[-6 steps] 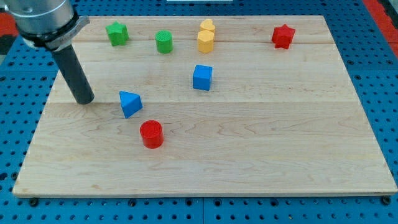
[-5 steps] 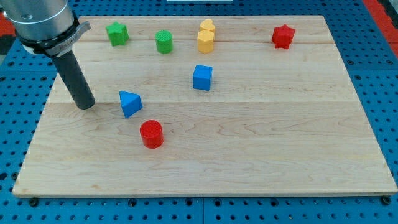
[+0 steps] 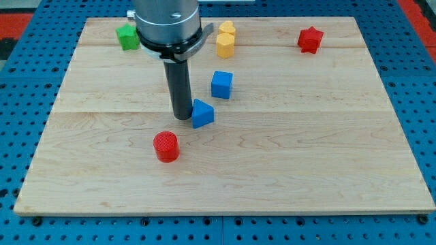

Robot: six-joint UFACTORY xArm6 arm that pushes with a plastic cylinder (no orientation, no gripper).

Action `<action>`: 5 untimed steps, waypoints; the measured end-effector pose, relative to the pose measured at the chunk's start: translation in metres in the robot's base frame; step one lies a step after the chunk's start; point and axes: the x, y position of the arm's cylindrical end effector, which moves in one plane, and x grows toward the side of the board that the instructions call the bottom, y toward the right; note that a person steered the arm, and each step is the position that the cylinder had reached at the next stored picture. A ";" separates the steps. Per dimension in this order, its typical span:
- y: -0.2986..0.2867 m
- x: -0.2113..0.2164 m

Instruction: Move the triangle diagonal to the top right of the red circle

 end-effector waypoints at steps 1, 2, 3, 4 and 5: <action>0.000 0.000; 0.000 0.022; 0.000 0.035; 0.000 0.035; 0.026 0.042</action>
